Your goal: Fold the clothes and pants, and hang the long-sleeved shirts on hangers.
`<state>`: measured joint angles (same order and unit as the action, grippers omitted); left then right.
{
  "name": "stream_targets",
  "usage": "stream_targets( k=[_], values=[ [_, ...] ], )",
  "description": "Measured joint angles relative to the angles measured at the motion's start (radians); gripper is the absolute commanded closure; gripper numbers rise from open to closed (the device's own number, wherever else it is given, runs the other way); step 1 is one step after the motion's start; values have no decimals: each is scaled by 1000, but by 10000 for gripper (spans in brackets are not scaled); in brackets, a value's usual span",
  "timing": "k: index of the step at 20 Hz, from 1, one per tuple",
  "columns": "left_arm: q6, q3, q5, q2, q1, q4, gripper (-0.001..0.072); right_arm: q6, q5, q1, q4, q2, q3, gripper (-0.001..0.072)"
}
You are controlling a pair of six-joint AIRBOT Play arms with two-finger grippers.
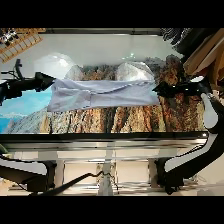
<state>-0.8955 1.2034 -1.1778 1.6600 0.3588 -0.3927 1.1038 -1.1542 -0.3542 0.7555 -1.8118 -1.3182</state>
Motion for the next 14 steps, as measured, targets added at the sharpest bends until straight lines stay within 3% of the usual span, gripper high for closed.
stream_targets(
  k=[1, 2, 5, 9, 12, 14],
  values=[
    [3, 0, 1, -2, -25, -45, 705, -16, -3, 13, -5, -12, 0, 651],
    [6, 0, 2, -3, -51, -81, 703, -26, -2, 27, -11, -21, -4, 694],
    [-16, 0, 27, -4, -139, -217, 704, -33, -3, 43, 30, 2, -22, 696],
    [-116, 0, 45, 2, -276, -424, 704, 87, -36, -15, 322, 183, -32, 698],
    [-158, 0, 53, 13, -398, -473, 704, 154, -69, -85, 463, 344, -36, 699],
    [-179, 0, 80, 24, -475, -480, 703, 195, -105, -81, 473, 433, -40, 699]
  ],
)
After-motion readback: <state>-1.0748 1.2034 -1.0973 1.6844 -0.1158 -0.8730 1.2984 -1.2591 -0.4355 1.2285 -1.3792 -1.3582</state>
